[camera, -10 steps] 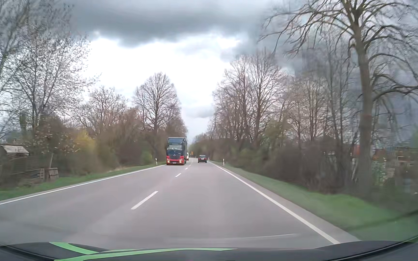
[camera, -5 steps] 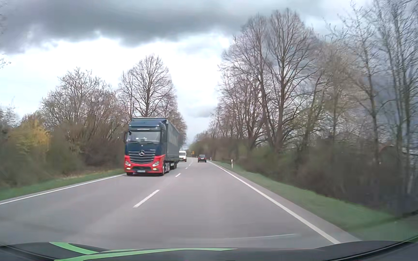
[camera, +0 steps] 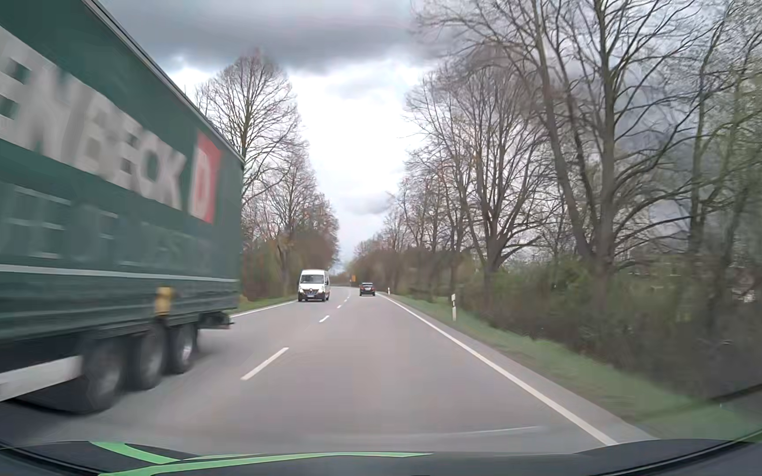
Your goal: Follow the waypoints while adhering to traffic rules and regulations
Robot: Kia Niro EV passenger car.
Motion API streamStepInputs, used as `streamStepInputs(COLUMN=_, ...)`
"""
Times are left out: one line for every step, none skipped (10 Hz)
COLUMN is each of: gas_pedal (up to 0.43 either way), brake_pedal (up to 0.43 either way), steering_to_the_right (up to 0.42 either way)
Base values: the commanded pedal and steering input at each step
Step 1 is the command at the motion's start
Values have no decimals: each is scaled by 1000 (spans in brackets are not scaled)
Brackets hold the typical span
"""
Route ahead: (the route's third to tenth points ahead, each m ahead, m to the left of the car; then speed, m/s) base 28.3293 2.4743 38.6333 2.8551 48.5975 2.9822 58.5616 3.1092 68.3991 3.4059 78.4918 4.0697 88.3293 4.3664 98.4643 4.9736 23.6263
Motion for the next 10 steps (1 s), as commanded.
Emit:
streamStepInputs(gas_pedal=240, brake_pedal=0, steering_to_the_right=-3)
streamStepInputs(gas_pedal=240, brake_pedal=0, steering_to_the_right=-3)
streamStepInputs(gas_pedal=240, brake_pedal=0, steering_to_the_right=-3)
streamStepInputs(gas_pedal=240, brake_pedal=0, steering_to_the_right=-3)
streamStepInputs(gas_pedal=240, brake_pedal=0, steering_to_the_right=-3)
streamStepInputs(gas_pedal=240, brake_pedal=0, steering_to_the_right=-3)
streamStepInputs(gas_pedal=240, brake_pedal=0, steering_to_the_right=-3)
streamStepInputs(gas_pedal=240, brake_pedal=0, steering_to_the_right=-3)
streamStepInputs(gas_pedal=240, brake_pedal=0, steering_to_the_right=-3)
streamStepInputs(gas_pedal=240, brake_pedal=0, steering_to_the_right=-3)
